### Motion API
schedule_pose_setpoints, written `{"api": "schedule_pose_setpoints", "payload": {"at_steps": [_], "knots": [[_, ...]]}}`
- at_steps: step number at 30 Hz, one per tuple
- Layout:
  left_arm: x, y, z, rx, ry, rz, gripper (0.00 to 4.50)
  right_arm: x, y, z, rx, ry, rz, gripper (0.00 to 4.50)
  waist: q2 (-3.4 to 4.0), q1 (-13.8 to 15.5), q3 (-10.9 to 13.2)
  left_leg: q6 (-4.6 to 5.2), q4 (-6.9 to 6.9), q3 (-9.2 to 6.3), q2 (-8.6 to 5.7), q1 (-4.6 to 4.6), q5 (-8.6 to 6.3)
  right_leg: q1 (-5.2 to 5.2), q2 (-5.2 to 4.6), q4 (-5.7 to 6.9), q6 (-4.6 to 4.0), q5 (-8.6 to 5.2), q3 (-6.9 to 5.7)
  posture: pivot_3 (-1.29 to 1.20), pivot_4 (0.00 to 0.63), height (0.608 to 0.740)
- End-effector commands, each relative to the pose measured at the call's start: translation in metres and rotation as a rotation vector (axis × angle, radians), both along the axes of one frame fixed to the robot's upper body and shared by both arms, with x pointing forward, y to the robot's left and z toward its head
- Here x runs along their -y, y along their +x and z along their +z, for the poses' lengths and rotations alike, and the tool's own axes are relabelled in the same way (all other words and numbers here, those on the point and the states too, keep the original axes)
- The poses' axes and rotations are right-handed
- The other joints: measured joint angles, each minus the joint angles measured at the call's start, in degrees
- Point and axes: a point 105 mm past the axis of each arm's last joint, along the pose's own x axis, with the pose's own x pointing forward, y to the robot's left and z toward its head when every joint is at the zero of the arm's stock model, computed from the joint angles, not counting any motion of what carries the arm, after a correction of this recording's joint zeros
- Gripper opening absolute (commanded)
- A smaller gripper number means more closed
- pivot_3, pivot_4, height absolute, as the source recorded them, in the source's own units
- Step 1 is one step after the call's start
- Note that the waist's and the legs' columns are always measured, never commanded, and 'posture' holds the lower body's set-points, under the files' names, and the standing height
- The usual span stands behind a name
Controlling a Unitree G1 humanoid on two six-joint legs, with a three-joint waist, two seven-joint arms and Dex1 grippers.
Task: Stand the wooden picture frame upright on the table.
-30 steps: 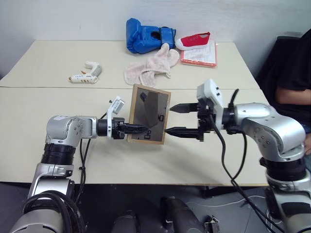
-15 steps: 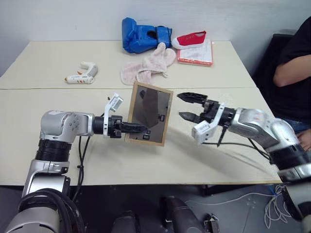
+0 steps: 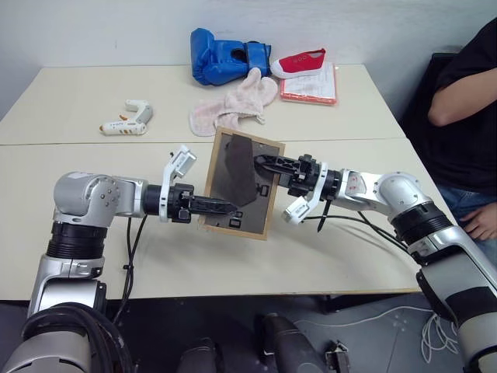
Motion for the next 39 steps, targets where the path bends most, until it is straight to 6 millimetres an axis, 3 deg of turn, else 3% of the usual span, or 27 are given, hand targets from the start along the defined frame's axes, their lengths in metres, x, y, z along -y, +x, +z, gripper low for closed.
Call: {"api": "schedule_pose_setpoints", "payload": {"at_steps": [1,4,7,10,14,16,19,22,25,28,30,34,39], "knots": [[-0.005,0.007,0.007,0.133,0.065,0.057,1.23,-0.006,-0.004,0.009,0.021,-0.012,0.04,1.72,0.0,0.0,0.0,0.0,-0.01,0.0,0.0,0.03,0.0,0.02,0.0,0.0,0.0,0.0,0.0,0.0,0.15,0.74],[-0.013,0.004,0.011,0.143,0.056,0.085,1.23,-0.005,-0.003,0.009,0.016,-0.014,0.04,1.7,0.0,-0.11,0.0,-0.01,-0.03,0.0,0.0,0.04,0.0,0.03,0.0,0.0,0.0,0.0,0.0,0.0,0.15,0.74],[-0.034,0.003,0.022,0.156,0.056,0.168,2.21,-0.007,-0.003,0.014,0.012,-0.013,0.049,1.63,0.0,-0.31,0.0,-0.02,-0.04,-0.01,0.0,0.04,0.01,0.02,0.0,0.0,0.0,0.0,0.0,0.0,0.15,0.74],[-0.062,-0.007,0.04,0.229,0.082,0.262,3.2,-0.006,-0.003,0.016,0.001,-0.019,0.056,1.26,-0.02,-1.09,0.01,-0.04,-0.1,-0.02,0.01,0.05,0.02,0.01,0.02,0.02,-0.02,-0.01,0.01,0.0,0.15,0.74],[-0.099,-0.035,0.067,0.395,0.115,0.393,4.46,-0.004,0.0,0.014,-0.051,-0.023,0.05,1.26,-0.03,-1.48,0.02,-0.05,-0.23,0.0,0.02,0.09,0.03,0.01,0.02,-0.05,-0.05,-0.03,0.02,0.0,0.15,0.74],[-0.109,-0.048,0.075,0.446,0.11,0.44,4.5,-0.002,0.002,0.014,-0.093,-0.014,0.046,1.26,-0.05,-1.57,0.02,-0.05,-0.24,-0.01,0.02,0.1,0.03,0.02,0.01,-0.08,-0.05,-0.03,0.01,0.0,0.15,0.74],[-0.109,-0.07,0.064,0.636,0.249,0.441,4.5,-0.003,0.01,0.009,-0.439,0.141,0.058,1.26,-0.1,-1.76,0.01,-0.05,-0.3,-0.03,0.02,0.29,0.03,0.2,0.01,-0.11,-0.07,-0.04,-0.02,0.0,0.15,0.74],[-0.102,-0.079,0.057,0.727,0.292,0.433,4.5,-0.01,0.019,-0.003,-0.978,0.293,0.051,1.26,-0.19,-1.39,-0.01,-0.08,-0.31,-0.18,0.11,0.55,0.06,0.51,0.01,-0.15,-0.08,-0.04,-0.17,0.0,0.15,0.74],[-0.099,-0.078,0.058,0.774,0.272,0.468,4.5,-0.014,0.012,-0.003,-1.528,0.388,0.233,1.26,-0.07,-0.25,0.05,-0.06,-0.11,-0.41,0.16,0.5,0.03,0.63,-0.03,-0.02,-0.08,-0.04,-0.35,0.0,0.15,0.74],[-0.104,-0.068,0.065,0.824,0.249,0.554,4.5,-0.018,0.006,-0.014,-1.912,0.413,0.318,1.26,0.01,0.52,0.1,0.08,-0.02,-0.43,0.13,0.42,-0.05,0.62,-0.11,-0.09,-0.03,-0.01,-0.38,0.0,0.15,0.74],[-0.104,-0.064,0.067,0.835,0.237,0.577,4.5,-0.02,0.009,-0.027,-2.069,0.458,0.306,1.26,-0.06,0.74,0.06,0.11,-0.04,-0.51,0.14,0.41,-0.1,0.65,-0.12,-0.14,-0.03,-0.02,-0.46,0.0,0.15,0.74],[-0.098,-0.064,0.067,0.824,0.22,0.546,4.5,-0.021,0.01,-0.05,-2.193,0.495,0.264,1.26,-0.06,0.71,0.06,0.09,-0.19,-0.51,0.12,0.35,-0.09,0.6,-0.13,-0.25,-0.04,-0.02,-0.49,0.0,0.15,0.74],[-0.093,-0.062,0.067,0.812,0.205,0.514,4.5,-0.021,0.003,-0.07,-2.204,0.485,0.219,1.26,-0.06,0.47,0.06,0.07,-0.24,-0.45,0.1,0.17,-0.08,0.39,-0.13,-0.23,-0.04,-0.02,-0.45,0.0,0.15,0.74]]}}
